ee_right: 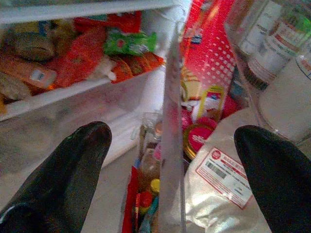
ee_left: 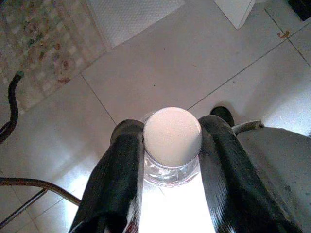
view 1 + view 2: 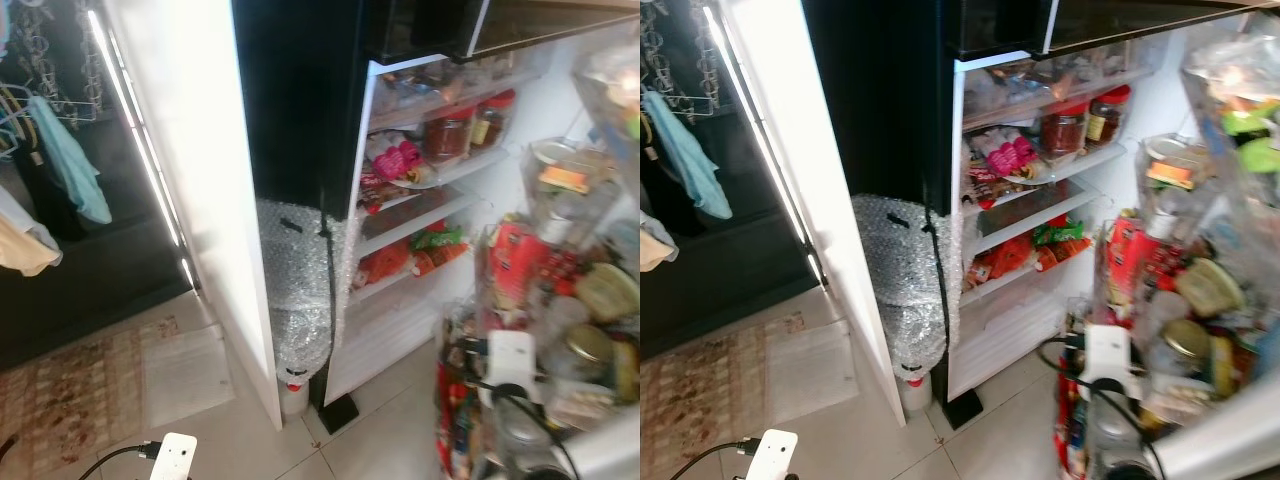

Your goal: Restocking fridge

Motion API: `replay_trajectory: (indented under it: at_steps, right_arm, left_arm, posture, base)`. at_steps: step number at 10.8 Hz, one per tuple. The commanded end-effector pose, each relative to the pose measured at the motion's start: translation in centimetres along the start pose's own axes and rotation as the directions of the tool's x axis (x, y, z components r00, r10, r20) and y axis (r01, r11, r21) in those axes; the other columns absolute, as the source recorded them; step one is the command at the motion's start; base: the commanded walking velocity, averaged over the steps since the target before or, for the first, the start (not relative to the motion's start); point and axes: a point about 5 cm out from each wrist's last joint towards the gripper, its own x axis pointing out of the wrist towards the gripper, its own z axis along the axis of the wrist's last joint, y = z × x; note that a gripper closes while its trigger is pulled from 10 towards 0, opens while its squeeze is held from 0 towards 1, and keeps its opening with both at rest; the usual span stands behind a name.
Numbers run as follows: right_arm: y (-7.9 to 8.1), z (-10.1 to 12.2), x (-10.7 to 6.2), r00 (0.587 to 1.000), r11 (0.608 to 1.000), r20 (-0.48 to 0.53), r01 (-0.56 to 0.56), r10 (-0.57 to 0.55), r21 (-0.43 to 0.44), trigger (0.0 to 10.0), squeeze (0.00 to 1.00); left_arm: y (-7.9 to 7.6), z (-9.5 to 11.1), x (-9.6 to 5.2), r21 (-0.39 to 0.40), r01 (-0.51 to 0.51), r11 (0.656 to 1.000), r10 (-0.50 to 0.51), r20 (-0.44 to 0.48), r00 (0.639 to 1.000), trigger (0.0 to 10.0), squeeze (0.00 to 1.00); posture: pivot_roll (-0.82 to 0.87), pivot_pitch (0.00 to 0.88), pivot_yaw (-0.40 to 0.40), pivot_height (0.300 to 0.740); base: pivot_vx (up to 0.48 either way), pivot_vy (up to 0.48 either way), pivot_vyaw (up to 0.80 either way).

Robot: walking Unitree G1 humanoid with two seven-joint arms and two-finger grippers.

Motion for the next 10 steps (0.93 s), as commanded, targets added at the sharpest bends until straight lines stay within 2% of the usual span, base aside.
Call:
replay_trajectory:
  at_steps: [1, 3, 5, 8, 10]
  right_arm:
    - [-2.0, -1.1, -0.3, 0.996, 0.997, -0.052, 0.078, -0.077, 0.021, 10.0, 0.0]
    - [-3.5, -1.7, -0.6, 0.99, 0.992, -0.076, 0.124, -0.122, 0.019, 10.0, 0.0]
    - [-3.9, -2.3, -0.9, 0.986, 0.991, -0.099, 0.134, -0.132, 0.012, 10.0, 0.0]
    - [-3.1, -3.8, -1.6, 0.981, 0.994, -0.167, 0.105, -0.102, 0.012, 10.0, 0.0]
    - [-1.5, -5.0, -2.2, 0.974, 1.0, -0.228, 0.005, -0.001, 0.015, 10.0, 0.0]
  left_arm:
    - [0.0, -0.3, -0.1, 0.022, 0.006, 1.0, -0.005, -0.011, 1.0, 10.0, 0.0]
    - [-0.1, -0.2, 0.0, 0.024, 0.007, 1.0, -0.007, -0.008, 1.0, 10.0, 0.0]
    - [-0.1, -0.3, 0.0, 0.026, 0.007, 1.0, -0.006, -0.01, 1.0, 10.0, 0.0]
    - [-0.1, -0.3, -0.1, 0.023, 0.006, 1.0, -0.006, -0.01, 1.0, 10.0, 0.0]
    - [0.0, -0.3, 0.0, 0.022, 0.004, 1.0, -0.004, -0.011, 1.0, 10.0, 0.0]
  posture:
    - [-0.1, 0.002, -0.022, 0.74]
    - [-0.1, 0.0, -0.022, 0.74]
    - [-0.1, 0.0, -0.023, 0.74]
    - [-0.1, 0.0, -0.023, 0.74]
    - [-0.1, 0.0, -0.023, 0.74]
  base:
    - [0.0, 0.0, 0.0]
    - [0.0, 0.0, 0.0]
    - [0.0, 0.0, 0.0]
    - [0.0, 0.0, 0.0]
    - [0.0, 0.0, 0.0]
